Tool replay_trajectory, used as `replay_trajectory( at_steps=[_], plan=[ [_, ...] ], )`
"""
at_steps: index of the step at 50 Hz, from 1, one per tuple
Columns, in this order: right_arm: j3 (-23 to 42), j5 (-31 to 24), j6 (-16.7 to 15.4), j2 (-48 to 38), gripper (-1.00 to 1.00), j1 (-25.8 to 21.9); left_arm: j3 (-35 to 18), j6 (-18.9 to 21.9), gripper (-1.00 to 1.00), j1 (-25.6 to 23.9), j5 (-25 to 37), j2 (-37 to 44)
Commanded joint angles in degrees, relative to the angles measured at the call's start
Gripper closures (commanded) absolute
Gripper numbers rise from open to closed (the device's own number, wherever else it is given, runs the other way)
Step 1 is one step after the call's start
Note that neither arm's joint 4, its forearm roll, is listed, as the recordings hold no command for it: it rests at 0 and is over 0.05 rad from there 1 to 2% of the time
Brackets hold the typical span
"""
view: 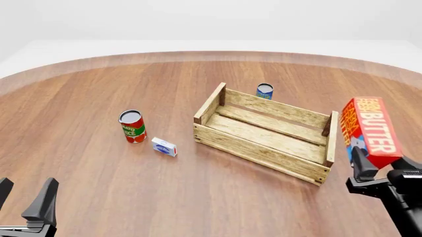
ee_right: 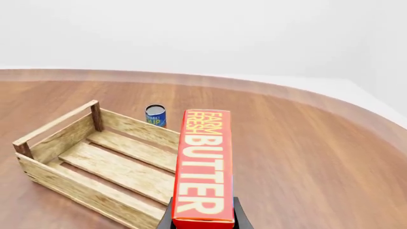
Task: Pick up the butter and put it in the tray.
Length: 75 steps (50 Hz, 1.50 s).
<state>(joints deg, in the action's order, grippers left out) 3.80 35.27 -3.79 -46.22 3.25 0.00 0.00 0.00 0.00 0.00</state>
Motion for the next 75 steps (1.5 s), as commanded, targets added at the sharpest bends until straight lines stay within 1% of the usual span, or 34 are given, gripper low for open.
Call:
replay_trajectory(
  at_steps=[1,7,20,35,39,75],
  plan=[
    [2.57,0.33,0.63,-1.08,1.00,-1.89,0.00,0.00,-1.00,0.00,0.00,0.00],
    [3.70,-0.06,0.23,-1.80,1.00,-2.62,0.00,0.00,-1.00,0.00,0.00,0.00],
    [6.49,1.19,-0.16,-6.04,1.00,-4.35,0.00,0.00,-1.00,0.00,0.00,0.00],
    [9.85,3.21,-0.22,-12.21,1.00,-6.25,0.00,0.00,-1.00,0.00,0.00,0.00],
    [11.41,2.97,-0.50,-13.64,1.00,-6.89,0.00,0.00,-1.00,0.00,0.00,0.00],
    [18.68,4.68,-0.86,-24.21,1.00,-9.95,0.00,0.00,-1.00,0.00,0.00,0.00]
  ],
)
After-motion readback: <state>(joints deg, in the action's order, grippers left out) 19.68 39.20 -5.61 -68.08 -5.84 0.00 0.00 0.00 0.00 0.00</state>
